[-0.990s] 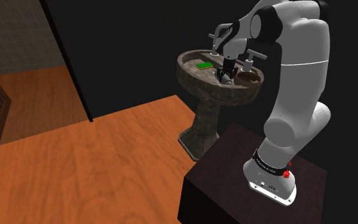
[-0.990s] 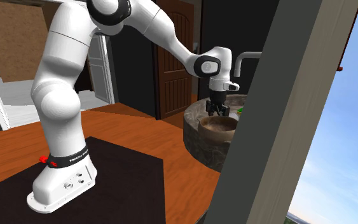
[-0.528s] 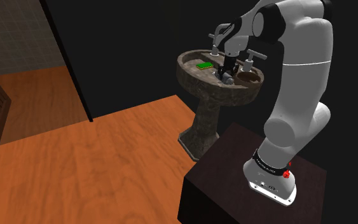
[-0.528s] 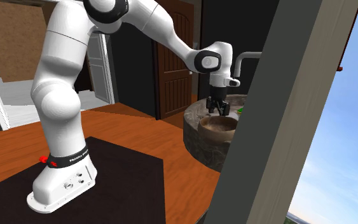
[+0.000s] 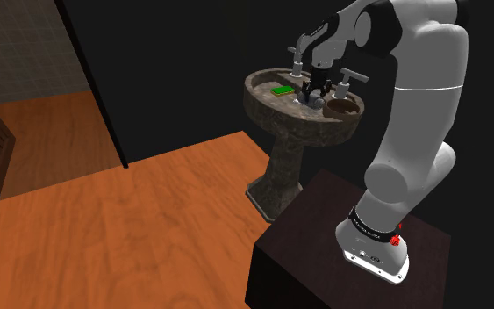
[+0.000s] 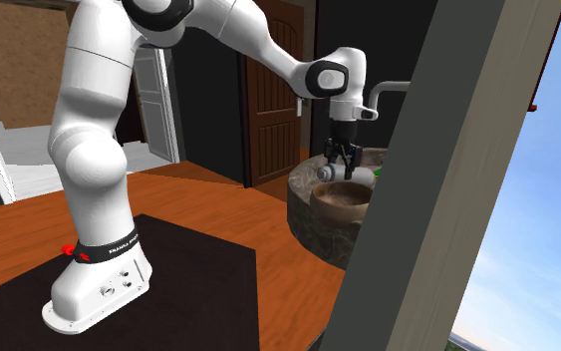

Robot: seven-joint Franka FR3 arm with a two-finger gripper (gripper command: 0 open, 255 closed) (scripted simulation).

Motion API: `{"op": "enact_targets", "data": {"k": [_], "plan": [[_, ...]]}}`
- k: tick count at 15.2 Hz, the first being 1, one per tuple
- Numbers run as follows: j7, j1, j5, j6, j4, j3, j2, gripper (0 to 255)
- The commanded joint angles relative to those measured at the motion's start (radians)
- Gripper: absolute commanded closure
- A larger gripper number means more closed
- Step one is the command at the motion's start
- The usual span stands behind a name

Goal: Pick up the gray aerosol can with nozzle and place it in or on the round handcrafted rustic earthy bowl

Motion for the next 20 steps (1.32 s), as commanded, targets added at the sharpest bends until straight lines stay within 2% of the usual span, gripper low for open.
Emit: {"op": "enact_targets", "data": {"k": [1, 20], "plan": [[0.002, 0.002, -0.007, -0.022, 0.01, -0.004, -0.014, 255], [0.024, 0.008, -0.049, -0.252, 0.176, -0.02, -0.086, 255]]}}
